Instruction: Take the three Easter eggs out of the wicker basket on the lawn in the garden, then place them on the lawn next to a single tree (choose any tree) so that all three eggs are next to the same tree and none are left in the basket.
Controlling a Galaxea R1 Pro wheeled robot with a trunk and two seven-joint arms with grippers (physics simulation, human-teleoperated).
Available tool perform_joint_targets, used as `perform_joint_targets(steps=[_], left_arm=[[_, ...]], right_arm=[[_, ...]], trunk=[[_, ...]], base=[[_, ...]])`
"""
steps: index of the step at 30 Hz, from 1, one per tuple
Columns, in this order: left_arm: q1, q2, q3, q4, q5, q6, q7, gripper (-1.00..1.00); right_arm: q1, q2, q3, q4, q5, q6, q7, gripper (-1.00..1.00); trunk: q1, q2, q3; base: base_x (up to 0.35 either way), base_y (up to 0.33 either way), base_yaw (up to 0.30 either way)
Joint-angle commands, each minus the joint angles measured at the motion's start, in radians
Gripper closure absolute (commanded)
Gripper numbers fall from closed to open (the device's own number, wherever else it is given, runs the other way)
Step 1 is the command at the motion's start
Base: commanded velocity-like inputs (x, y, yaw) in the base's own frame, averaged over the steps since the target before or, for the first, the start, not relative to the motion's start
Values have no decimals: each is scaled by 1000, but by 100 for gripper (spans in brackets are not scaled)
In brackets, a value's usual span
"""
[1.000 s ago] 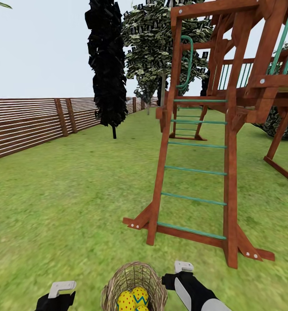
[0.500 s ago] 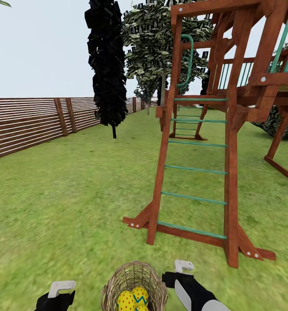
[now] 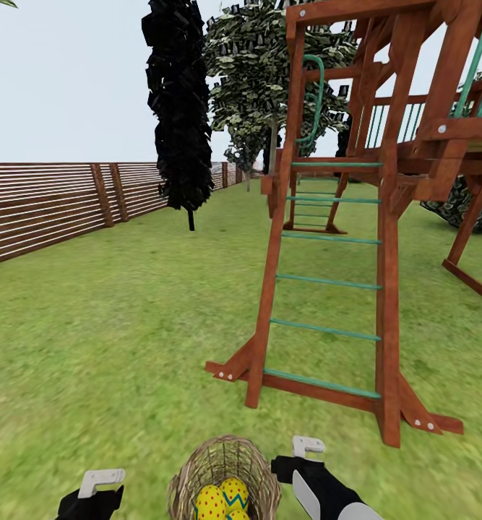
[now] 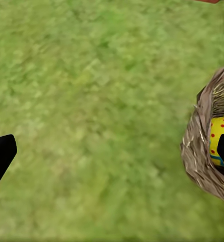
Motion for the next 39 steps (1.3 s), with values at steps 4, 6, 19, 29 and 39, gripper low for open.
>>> perform_joint_targets(steps=[4,6,19,29,39], left_arm=[[0,0,8,-2,0,6,1,-100],[0,0,12,-2,-1,6,1,-100],[0,0,18,-2,-2,6,0,-100],[-1,0,18,10,-2,-7,0,-100],[-2,0,18,35,-1,-26,0,-100]], right_arm=[[0,0,1,-2,-10,5,-4,-100],[0,0,1,-2,-10,5,-4,-100],[0,0,1,-2,-10,5,-4,-100],[0,0,1,-1,-10,5,-4,-100],[0,0,1,-1,-10,4,-4,-100]], trunk=[[16,-29,-14],[23,-43,-20],[73,-134,-61],[111,-204,-92],[150,-274,-124]], base=[[0,0,0],[0,0,0],[0,0,0],[0,0,0],[0,0,0]])
